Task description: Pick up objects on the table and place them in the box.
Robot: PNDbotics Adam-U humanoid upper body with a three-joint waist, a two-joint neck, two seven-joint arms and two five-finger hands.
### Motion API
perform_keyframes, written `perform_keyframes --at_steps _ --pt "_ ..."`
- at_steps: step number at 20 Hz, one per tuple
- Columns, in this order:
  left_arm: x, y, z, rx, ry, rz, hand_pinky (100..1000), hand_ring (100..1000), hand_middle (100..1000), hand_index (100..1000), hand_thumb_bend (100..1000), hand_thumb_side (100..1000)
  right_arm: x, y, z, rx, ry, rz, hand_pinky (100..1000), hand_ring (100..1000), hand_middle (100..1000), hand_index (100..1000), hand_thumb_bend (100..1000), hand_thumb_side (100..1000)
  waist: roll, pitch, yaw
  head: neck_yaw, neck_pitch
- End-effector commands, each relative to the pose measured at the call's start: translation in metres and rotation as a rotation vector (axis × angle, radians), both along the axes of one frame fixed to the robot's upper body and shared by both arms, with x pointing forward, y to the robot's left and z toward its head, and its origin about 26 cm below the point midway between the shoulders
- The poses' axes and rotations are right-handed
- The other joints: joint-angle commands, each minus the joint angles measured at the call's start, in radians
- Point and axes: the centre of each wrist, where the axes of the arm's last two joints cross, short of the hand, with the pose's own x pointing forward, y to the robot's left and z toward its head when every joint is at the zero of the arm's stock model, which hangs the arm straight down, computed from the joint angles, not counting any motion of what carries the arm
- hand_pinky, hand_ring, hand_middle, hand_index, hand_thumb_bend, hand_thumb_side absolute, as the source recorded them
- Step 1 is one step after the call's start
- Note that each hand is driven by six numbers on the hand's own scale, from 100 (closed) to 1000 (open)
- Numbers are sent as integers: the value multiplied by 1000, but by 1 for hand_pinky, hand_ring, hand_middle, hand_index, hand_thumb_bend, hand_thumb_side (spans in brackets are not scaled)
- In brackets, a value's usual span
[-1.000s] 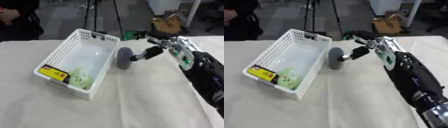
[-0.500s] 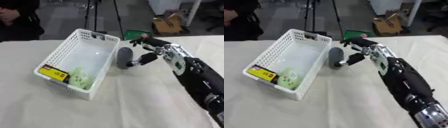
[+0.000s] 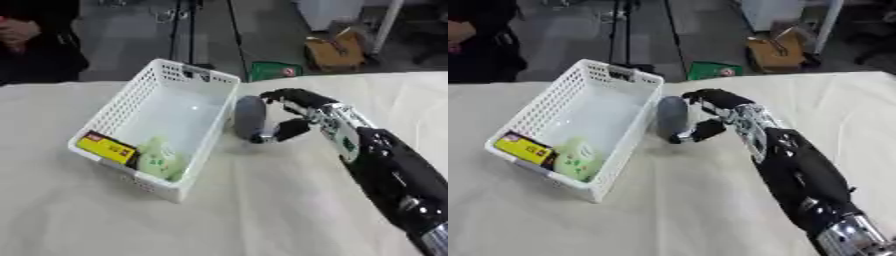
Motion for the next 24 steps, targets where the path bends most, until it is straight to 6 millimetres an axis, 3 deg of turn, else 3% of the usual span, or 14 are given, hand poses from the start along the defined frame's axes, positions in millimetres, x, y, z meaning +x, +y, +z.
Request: perform_keyframes --at_steps 1,24 --pt "-2 -2 8 14 -31 -9 672 615 714 708 100 616 2 3 14 0 -45 -4 976 1000 845 1000 779 779 2 -15 1 -2 -13" --pt "-2 -3 7 26 -27 -17 674 618 718 708 100 616 6 16 20 74 -91 -66 974 1000 831 1000 733 828 3 -12 2 -7 -23"
